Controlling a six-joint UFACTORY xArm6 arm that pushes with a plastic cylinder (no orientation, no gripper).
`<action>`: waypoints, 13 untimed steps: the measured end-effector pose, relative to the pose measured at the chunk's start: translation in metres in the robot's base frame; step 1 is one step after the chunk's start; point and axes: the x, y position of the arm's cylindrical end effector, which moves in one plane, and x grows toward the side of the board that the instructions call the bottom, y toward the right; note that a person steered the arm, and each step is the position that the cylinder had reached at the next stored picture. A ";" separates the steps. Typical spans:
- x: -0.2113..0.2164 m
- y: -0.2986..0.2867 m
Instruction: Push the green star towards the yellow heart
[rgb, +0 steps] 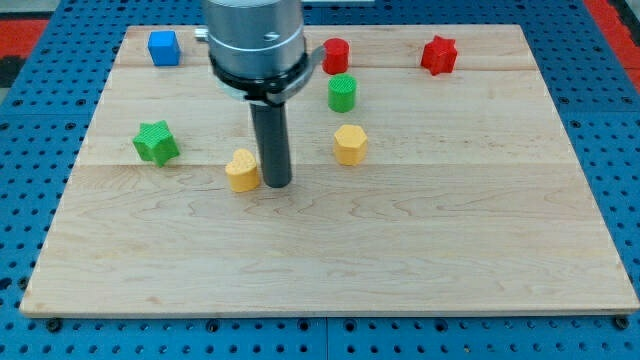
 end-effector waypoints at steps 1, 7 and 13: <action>-0.060 -0.032; -0.055 -0.078; -0.082 -0.212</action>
